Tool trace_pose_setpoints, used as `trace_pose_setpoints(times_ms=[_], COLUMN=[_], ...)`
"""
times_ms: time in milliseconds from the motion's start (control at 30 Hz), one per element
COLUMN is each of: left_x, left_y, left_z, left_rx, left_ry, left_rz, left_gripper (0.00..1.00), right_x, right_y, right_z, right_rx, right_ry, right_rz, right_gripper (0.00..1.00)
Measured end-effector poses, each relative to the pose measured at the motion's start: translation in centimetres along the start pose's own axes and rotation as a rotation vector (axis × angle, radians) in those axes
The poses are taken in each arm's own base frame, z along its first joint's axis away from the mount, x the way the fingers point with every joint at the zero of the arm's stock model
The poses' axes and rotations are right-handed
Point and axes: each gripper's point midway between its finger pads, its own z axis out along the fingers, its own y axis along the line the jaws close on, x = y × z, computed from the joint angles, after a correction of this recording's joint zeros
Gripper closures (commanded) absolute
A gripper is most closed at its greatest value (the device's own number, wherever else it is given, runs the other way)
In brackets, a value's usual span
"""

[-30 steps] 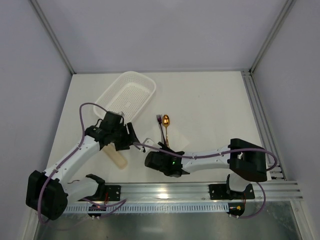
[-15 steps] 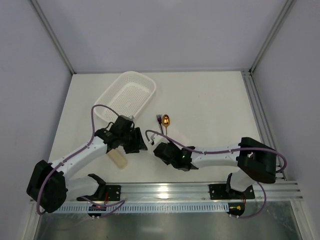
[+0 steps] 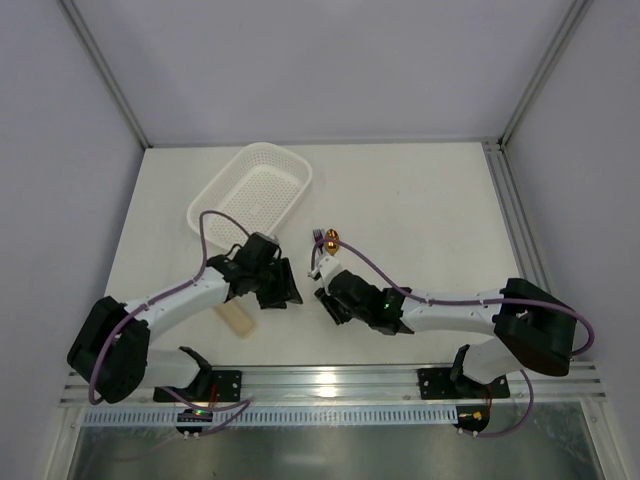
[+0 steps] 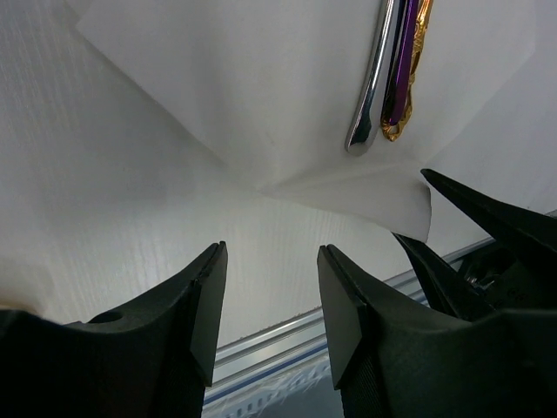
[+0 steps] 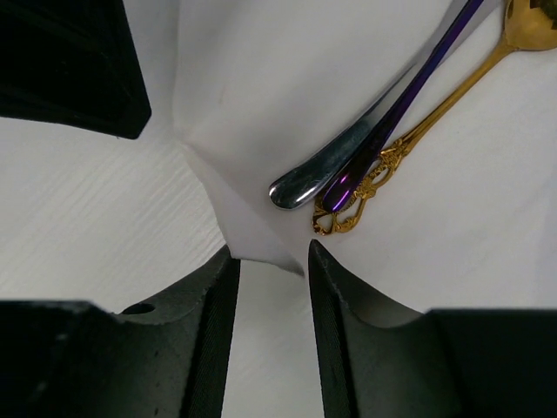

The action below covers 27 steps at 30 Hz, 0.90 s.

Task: Place the utensils on the paper napkin and roll it up

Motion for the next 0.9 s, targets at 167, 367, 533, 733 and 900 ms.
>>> trace_pose_setpoints(times_ms=[167, 367, 533, 733, 900], left_x=[0.4, 0.8, 1.2, 1.3, 1.2], left_y=[-0.1, -1.0, -1.7, -2.2, -3.0], left_z=[0.6, 1.2, 2.0, 2.9, 3.6], left_rx=[-0.006, 0.014, 0.019, 0.021, 0.031], left_ry=[0.016, 0.02, 0.035, 0.044, 0.045], left_rz=[0.006, 0.027, 0.033, 0.031, 0.032], left_gripper=[0.54, 0.61, 0.63, 0.65, 0.66], right_x=[-0.8, -1.1, -1.1, -1.4, -1.0], right_y=[0.1, -0.9, -1.3, -1.3, -1.7], right_z=[0.2, 0.5, 0.6, 0.8, 1.3], right_rx=[-0.035, -0.027, -0.023, -0.041, -0.041], right_ry=[-0.025, -0.029, -0.027, -0.037, -0.023], right_rz=[0.017, 0.04, 0.049, 0.044, 0.05], right_gripper=[0.68, 0.73, 0.87, 0.96, 0.96])
